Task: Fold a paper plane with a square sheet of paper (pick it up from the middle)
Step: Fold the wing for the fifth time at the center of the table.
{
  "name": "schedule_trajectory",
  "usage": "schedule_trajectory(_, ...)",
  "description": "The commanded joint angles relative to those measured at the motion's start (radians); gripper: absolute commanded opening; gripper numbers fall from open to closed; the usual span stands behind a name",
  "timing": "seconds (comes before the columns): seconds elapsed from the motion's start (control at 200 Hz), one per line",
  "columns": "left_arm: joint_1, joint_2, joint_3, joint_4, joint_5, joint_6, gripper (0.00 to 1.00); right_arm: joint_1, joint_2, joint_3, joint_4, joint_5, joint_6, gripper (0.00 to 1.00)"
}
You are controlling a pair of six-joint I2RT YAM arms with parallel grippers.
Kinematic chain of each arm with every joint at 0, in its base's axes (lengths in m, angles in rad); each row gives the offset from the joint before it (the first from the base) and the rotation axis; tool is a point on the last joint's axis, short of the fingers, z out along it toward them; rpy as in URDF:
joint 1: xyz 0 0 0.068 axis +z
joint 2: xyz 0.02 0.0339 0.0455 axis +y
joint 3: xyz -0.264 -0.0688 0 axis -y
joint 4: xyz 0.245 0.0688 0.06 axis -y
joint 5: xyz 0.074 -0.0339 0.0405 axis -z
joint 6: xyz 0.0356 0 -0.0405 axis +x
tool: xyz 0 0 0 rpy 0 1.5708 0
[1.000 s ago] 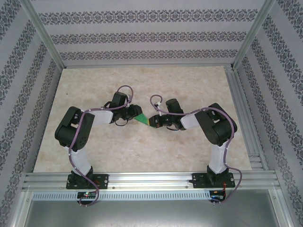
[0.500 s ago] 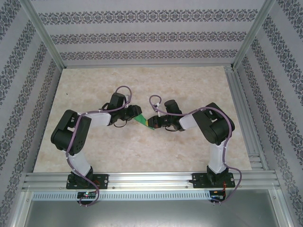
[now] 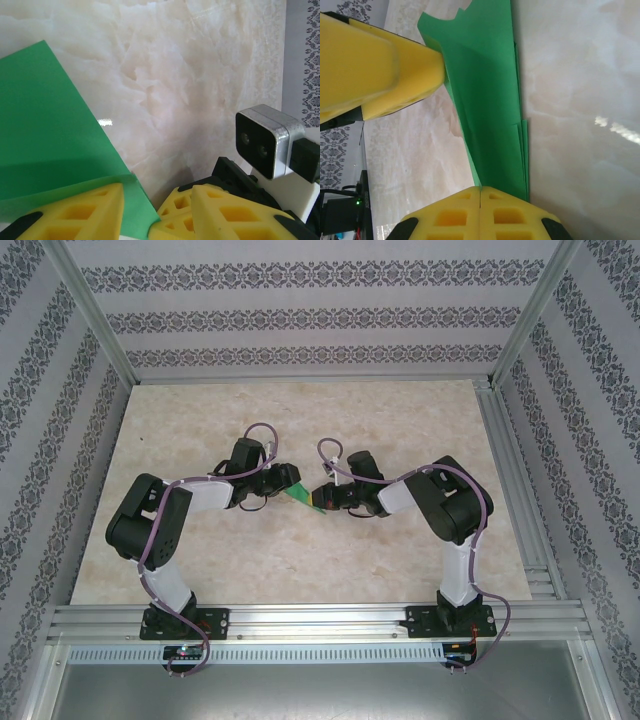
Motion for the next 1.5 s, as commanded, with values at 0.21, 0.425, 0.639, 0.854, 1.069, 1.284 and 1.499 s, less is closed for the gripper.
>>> schedule_trajectory(0.21,-0.008,0.026,0.024,0.053,0.033,0.021,0.41,-0.036,0.041,-0.036,0.126,0.011,0.118,0.00)
schedule_trajectory(0.425,-0.009,0.037,0.030,0.055,0.036,0.018,0.41,-0.039,0.044,-0.027,0.094,0.008,0.108,0.00)
schedule_trajectory(0.639,-0.008,0.054,0.044,0.031,0.027,0.020,0.41,-0.039,0.049,-0.011,0.036,0.014,0.090,0.00)
schedule_trajectory(0.854,-0.009,0.061,0.048,0.013,0.014,0.016,0.40,-0.038,0.062,0.008,-0.015,0.007,0.070,0.00)
schedule_trajectory(1.069,-0.009,0.057,0.047,-0.017,-0.017,0.010,0.40,-0.037,0.074,0.027,-0.064,-0.001,0.053,0.00)
schedule_trajectory(1.284,-0.009,0.071,0.049,-0.019,-0.020,0.017,0.40,-0.036,0.074,0.033,-0.090,0.011,0.047,0.00)
schedule_trajectory(1.499,-0.009,0.082,0.055,-0.021,-0.017,0.019,0.39,-0.036,0.074,0.038,-0.120,0.031,0.041,0.00)
